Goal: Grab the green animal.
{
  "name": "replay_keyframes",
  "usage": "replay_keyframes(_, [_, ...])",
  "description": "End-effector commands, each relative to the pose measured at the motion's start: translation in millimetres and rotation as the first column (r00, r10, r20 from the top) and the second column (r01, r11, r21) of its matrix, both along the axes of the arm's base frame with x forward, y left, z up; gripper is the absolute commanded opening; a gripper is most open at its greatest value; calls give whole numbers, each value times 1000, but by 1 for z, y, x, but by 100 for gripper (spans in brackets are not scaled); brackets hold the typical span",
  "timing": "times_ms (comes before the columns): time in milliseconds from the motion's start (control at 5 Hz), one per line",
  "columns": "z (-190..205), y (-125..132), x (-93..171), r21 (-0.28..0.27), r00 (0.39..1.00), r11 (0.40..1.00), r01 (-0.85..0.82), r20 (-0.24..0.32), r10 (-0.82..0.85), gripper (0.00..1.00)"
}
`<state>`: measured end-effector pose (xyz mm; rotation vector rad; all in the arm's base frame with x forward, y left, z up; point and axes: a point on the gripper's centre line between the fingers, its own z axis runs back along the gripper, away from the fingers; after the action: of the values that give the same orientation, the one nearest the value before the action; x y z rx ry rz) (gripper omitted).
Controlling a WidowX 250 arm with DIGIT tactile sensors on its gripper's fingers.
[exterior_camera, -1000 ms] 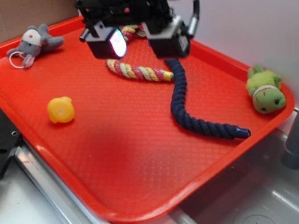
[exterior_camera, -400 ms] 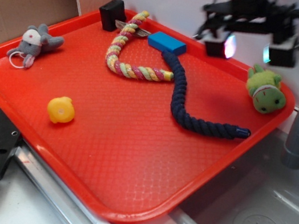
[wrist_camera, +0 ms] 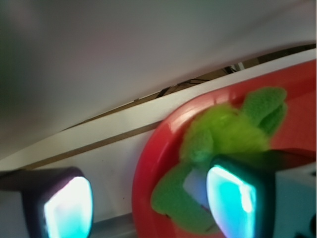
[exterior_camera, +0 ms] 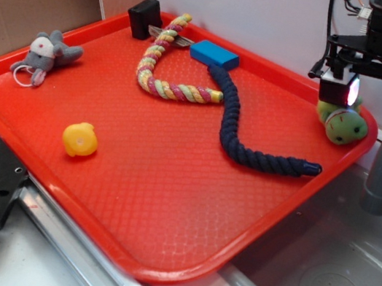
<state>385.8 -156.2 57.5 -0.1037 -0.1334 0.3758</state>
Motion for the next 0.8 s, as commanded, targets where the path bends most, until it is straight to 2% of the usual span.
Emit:
replay_keyframes(0, [105,33,-54,77,974,997,14,226,-31,100])
replay_keyframes(600, [110,40,-61,84,976,996,-1,217,-17,100])
